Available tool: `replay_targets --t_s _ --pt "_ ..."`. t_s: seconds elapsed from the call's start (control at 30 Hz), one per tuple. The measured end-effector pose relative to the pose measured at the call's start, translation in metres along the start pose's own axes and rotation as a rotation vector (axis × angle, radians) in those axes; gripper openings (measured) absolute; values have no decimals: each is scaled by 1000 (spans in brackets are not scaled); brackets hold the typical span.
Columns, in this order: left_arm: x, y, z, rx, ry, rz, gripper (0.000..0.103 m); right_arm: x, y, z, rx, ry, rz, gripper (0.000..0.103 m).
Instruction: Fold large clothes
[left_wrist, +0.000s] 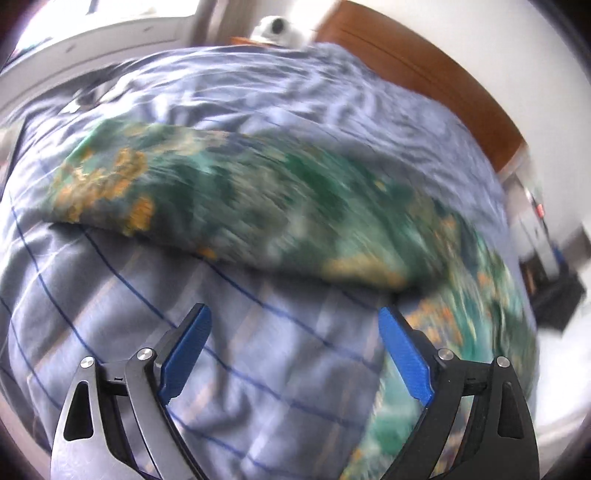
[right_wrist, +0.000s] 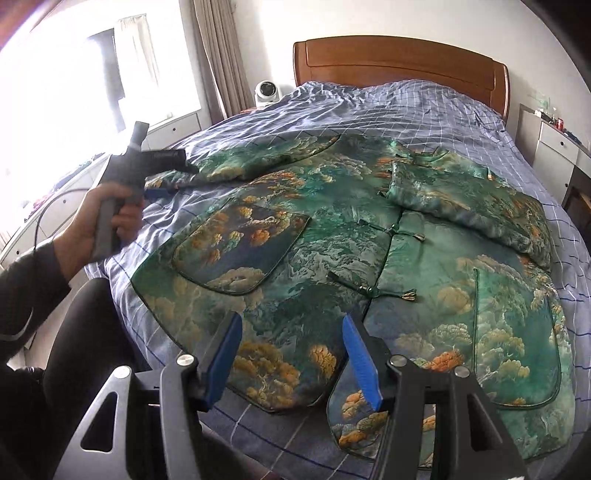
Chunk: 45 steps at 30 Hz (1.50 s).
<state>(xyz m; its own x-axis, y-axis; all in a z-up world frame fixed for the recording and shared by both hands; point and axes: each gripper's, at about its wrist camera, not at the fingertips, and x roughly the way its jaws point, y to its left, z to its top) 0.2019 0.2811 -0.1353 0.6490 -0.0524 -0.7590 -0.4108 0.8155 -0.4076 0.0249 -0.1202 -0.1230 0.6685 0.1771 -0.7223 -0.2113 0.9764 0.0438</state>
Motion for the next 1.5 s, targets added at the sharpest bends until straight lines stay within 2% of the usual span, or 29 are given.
replay_targets --t_s 0.07,0.1,0.17,0.23,0.33,0.4,0.43,0.47,0.5,0.6,0.73,0.8,0.9,0.97,1.07,1.13,1.2,1.23,1.3,1.33,1.37,1.4,1.47,1.5 --pt "11 35 15 -194 0 25 93 1 1 -1 -7 7 0 58" --pt "17 56 18 -312 10 19 93 1 2 -1 -12 7 -3 58" --pt "27 78 20 -441 21 -30 92 2 5 -1 -25 8 -7 58" --pt "34 87 26 -488 0 -35 92 5 8 -2 -36 16 -4 58" --pt "34 93 39 -538 -66 -5 92 10 16 -2 -59 30 6 58" --pt "32 99 45 -572 -108 8 76 11 21 -2 -74 35 12 58" --pt "32 100 47 -574 -119 21 56 11 23 -3 -78 38 19 58" --pt "31 100 48 -561 -119 45 27 11 26 -4 -87 42 29 58" --pt "29 100 48 -538 -118 55 17 11 28 -5 -92 42 31 58" --pt "15 83 51 -389 -157 106 10 11 28 -7 -86 44 38 58" --pt "-17 12 54 -41 -276 234 9 10 20 -8 -44 35 40 58" --pt "-34 -29 45 130 -338 262 9 9 15 -7 -22 27 37 58" --pt "-57 -101 16 423 -436 266 9 5 7 -7 21 7 26 58" --pt "-66 -149 -16 616 -484 250 9 -1 -1 -7 55 -16 13 58" --pt "-66 -201 -62 832 -507 212 9 -8 -11 -8 97 -40 0 58" --pt "-58 -230 -98 955 -468 165 10 -13 -18 -10 125 -56 -10 58" --pt "-42 -248 -130 1050 -392 131 11 -16 -25 -11 144 -68 -21 58" --pt "-34 -255 -141 1083 -358 123 16 -19 -29 -12 156 -75 -27 58" --pt "-11 -262 -174 1155 -237 97 30 -21 -37 -12 172 -81 -40 58" --pt "-4 -262 -185 1166 -192 92 49 -22 -43 -11 182 -84 -49 58" --pt "-2 -259 -195 1164 -154 81 60 -24 -48 -10 193 -90 -61 58" --pt "-4 -251 -203 1148 -123 59 60 -26 -52 -9 200 -95 -71 58" --pt "-15 -233 -209 1102 -80 9 77 -31 -65 -4 207 -104 -102 58" --pt "-24 -219 -209 1062 -63 -17 80 -31 -71 -2 206 -103 -113 58"
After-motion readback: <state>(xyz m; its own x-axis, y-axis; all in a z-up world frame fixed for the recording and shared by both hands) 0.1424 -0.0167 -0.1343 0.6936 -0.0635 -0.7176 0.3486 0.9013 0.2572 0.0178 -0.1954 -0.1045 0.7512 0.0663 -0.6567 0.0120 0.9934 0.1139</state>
